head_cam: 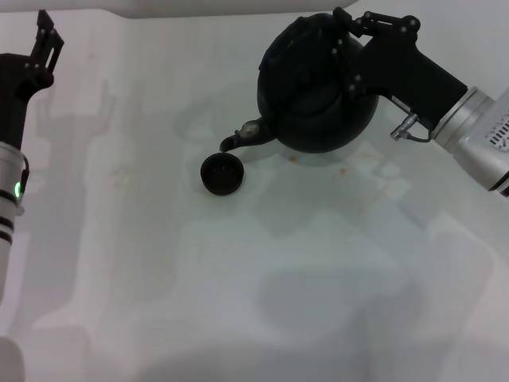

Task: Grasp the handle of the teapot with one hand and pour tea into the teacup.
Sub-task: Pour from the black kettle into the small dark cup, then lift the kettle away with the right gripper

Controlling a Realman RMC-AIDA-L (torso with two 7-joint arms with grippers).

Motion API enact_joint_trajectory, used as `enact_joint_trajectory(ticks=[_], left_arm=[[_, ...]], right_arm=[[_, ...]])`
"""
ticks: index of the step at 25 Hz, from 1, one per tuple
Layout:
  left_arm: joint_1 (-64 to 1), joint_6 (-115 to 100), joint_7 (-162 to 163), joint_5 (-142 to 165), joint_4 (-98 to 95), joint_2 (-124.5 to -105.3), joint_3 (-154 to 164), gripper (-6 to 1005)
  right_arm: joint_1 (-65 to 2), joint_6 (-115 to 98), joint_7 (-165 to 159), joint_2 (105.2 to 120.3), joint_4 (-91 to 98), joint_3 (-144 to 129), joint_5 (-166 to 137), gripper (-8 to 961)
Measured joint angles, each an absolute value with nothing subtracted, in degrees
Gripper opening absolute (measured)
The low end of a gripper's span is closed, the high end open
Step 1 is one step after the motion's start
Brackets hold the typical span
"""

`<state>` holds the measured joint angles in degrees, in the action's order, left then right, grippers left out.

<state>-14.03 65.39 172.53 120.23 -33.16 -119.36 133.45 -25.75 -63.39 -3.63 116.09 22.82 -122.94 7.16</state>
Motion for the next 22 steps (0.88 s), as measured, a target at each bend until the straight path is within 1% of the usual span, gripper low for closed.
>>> enact_joint_trajectory(ticks=[22], left_arm=[[-13.1,66.1,172.5,120.1,-33.1,-119.35,133.4,879]], right_arm=[[-25.9,-62.0,7.9,116.19,23.9,-123.3,7.2,135]])
